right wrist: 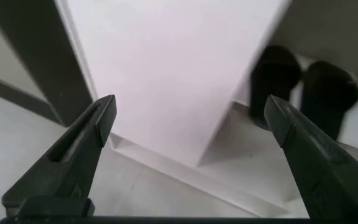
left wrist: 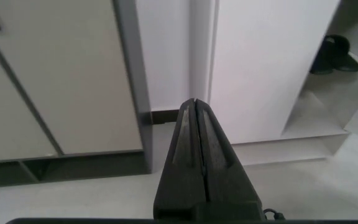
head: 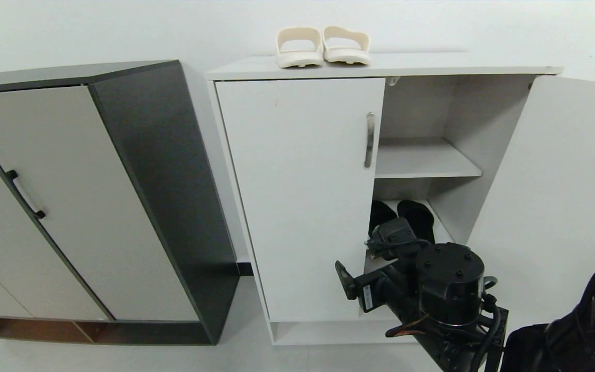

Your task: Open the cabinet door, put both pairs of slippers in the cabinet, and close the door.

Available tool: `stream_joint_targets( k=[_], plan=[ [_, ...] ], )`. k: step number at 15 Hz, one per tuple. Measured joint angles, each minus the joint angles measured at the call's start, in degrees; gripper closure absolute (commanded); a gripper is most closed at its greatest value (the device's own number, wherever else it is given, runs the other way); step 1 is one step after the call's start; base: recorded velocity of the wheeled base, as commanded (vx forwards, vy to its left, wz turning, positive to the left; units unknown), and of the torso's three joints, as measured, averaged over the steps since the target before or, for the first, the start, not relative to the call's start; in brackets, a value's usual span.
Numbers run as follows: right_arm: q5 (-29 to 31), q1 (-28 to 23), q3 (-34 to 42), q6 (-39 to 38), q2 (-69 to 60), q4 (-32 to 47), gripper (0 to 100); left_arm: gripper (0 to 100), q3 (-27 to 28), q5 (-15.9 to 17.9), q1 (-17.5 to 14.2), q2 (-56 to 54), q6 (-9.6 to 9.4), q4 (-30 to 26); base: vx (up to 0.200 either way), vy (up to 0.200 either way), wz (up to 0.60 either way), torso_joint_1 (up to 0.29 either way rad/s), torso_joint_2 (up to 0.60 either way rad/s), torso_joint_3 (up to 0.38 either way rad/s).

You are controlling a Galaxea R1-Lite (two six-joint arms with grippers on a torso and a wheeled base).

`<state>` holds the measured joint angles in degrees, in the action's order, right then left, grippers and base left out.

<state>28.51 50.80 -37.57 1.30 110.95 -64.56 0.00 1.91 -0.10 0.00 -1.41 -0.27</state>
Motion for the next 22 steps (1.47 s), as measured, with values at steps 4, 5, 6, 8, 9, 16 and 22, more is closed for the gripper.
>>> stream_joint_targets(
  k=[4,5,6,8,9,16,22],
  plan=[
    [-0.73,0.28,0.15,0.15,0.07,-0.88,0,100,0.0,-0.02,0.07,0.0,-0.02,0.0,0.0,0.05,0.0,-0.002,0.0,0.001],
    [-0.77,0.41,0.15,0.37,0.1,-1.05,0,100,0.0,-0.02,0.0,0.0,-0.02,0.0,0.0,0.0,0.0,0.0,0.0,0.0],
    [-0.73,0.28,0.28,0.48,0.11,-1.01,0,100,0.0,0.0,-0.01,0.0,0.0,0.0,0.0,0.0,0.0,0.0,0.0,0.0],
    [-0.74,0.33,0.54,0.52,0.13,-1.32,0,100,0.0,0.02,0.0,0.0,0.0,0.02,0.0,0.0,0.0,0.0,0.0,0.0],
    [-0.77,0.44,0.59,0.57,0.2,-1.45,0,100,0.0,0.0,0.05,0.0,0.0,0.0,0.0,0.0,0.0,0.0,0.0,0.0],
    [-0.73,0.3,0.61,1.32,1.54,-3.75,0,100,0.0,0.02,0.02,0.0,0.0,0.02,0.0,0.0,0.0,0.0,0.0,0.0],
    [-0.77,0.24,0.54,1.32,1.82,-4.88,0,100,-0.02,0.02,0.02,0.0,0.0,-0.09,0.0,0.0,0.0,0.007,-0.12,-0.185]
  ],
)
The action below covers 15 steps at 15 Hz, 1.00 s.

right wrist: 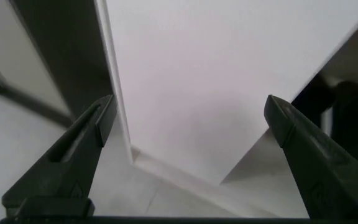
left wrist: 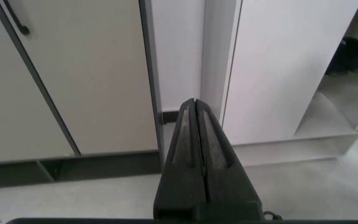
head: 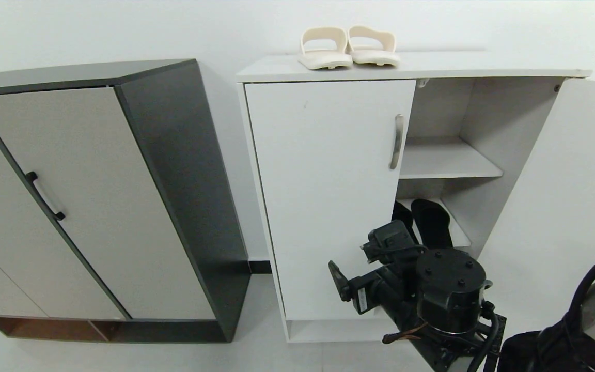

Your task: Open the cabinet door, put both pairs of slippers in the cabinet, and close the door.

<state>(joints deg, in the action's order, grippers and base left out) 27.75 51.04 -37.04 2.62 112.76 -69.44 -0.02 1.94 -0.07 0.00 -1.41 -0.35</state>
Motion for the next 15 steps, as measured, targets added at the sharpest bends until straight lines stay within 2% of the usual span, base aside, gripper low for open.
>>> stream_joint_targets(
  k=[7,15],
  plan=[
    [-0.33,-0.17,-0.09,-0.09,0.09,0.11,0,100,0.02,0.0,-0.02,0.0,0.02,0.11,0.0,0.0,0.0,0.084,-0.49,-0.357],
    [-0.3,-0.2,0.05,-0.09,-0.04,-0.02,0,100,0.02,-0.02,0.0,0.0,0.0,0.09,0.0,0.0,0.0,0.16,-0.47,-0.322]
  ],
)
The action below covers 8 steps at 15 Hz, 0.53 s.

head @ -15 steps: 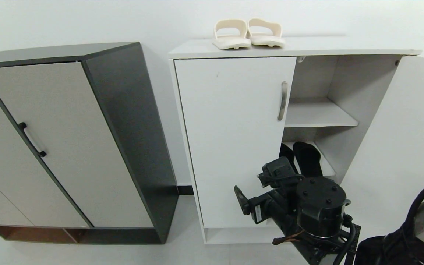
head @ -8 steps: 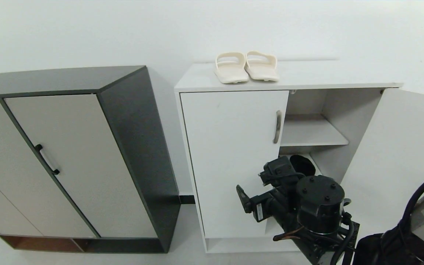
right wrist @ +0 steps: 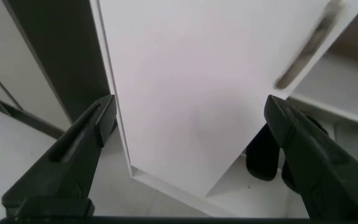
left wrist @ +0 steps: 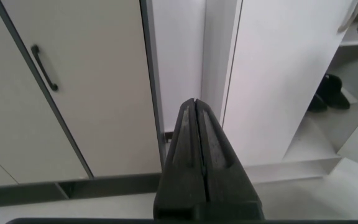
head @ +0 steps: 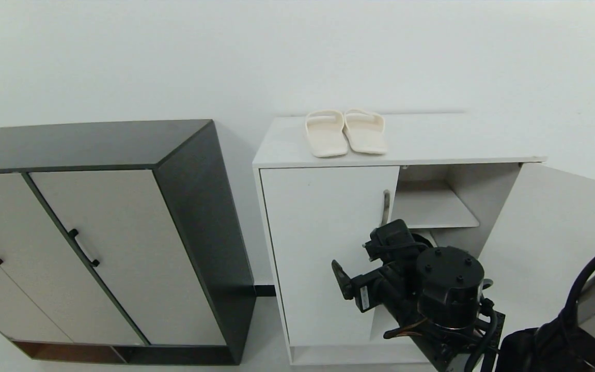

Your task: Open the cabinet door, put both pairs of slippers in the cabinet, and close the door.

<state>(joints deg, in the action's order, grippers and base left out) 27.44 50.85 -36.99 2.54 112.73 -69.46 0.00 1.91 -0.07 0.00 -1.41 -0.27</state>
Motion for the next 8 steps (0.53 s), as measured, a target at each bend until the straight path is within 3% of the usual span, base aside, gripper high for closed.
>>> stream_joint_targets(
  k=[8],
  plan=[
    [0.04,0.02,0.17,-0.05,-0.18,-0.04,0,100,0.0,0.02,0.0,0.0,0.09,0.02,0.0,0.0,0.0,0.208,-0.52,-0.311]
  ],
)
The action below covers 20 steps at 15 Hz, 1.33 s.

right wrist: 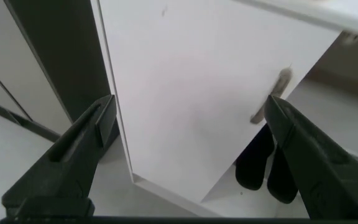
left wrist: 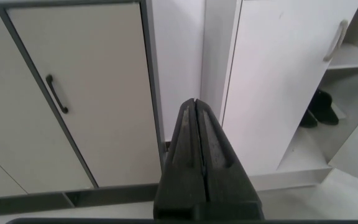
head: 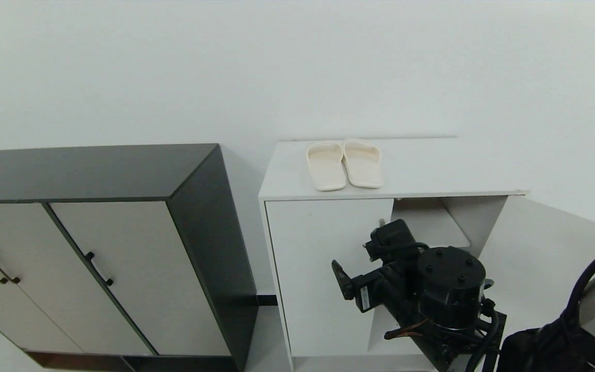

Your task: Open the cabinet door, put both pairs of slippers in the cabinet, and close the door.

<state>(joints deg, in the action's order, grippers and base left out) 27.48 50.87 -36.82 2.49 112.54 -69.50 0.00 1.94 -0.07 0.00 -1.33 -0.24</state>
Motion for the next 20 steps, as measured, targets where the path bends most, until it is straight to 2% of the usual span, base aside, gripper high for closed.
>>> stream_joint_targets(
  k=[4,8,10,11,13,14,17,18,20],
  plan=[
    [-0.09,-0.21,-0.04,0.33,0.38,-2.67,0,100,0.0,0.0,-0.02,0.0,-0.01,0.06,0.0,0.0,0.0,0.226,-0.52,-0.292],
    [-2.41,-1.54,0.0,5.23,2.47,-8.23,0,100,0.0,0.0,0.05,0.0,0.0,0.0,0.0,0.0,0.0,0.051,-0.1,-0.058],
    [1.28,-1.79,-1.83,5.8,3.11,-6.42,0,100,0.0,0.0,0.05,0.0,-0.04,-0.02,0.0,0.0,0.0,0.0,0.0,0.0],
    [4.16,-1.79,-4.08,4.97,3.17,-1.89,0,100,0.0,-0.02,0.02,0.0,-0.06,-0.02,0.0,0.0,0.0,0.0,0.0,0.0],
    [7.01,-1.51,-10.48,0.22,2.23,13.17,0,100,0.0,0.0,-0.02,0.0,-0.15,-0.02,0.0,0.0,0.0,0.0,0.0,0.0],
    [7.47,-0.99,-14.45,-3.83,1.01,24.23,0,100,0.0,0.0,-0.02,0.0,-0.15,0.0,0.0,0.0,0.0,0.0,0.0,0.0],
    [8.37,0.5,-28.01,-19.18,-3.34,50.54,0,100,0.0,0.0,0.05,0.0,-0.15,0.0,0.0,0.0,0.0,0.0,0.0,0.0],
    [8.89,0.8,-31.32,-22.46,-4.44,54.53,0,100,0.0,0.0,0.05,0.0,-0.17,-0.02,0.0,0.0,0.0,0.0,0.0,0.0],
    [10.7,1.19,-33.28,-23.53,-5.81,55.14,0,100,0.0,0.0,0.02,0.0,-0.17,-0.02,0.0,0.0,0.0,0.0,0.0,0.0]
  ],
)
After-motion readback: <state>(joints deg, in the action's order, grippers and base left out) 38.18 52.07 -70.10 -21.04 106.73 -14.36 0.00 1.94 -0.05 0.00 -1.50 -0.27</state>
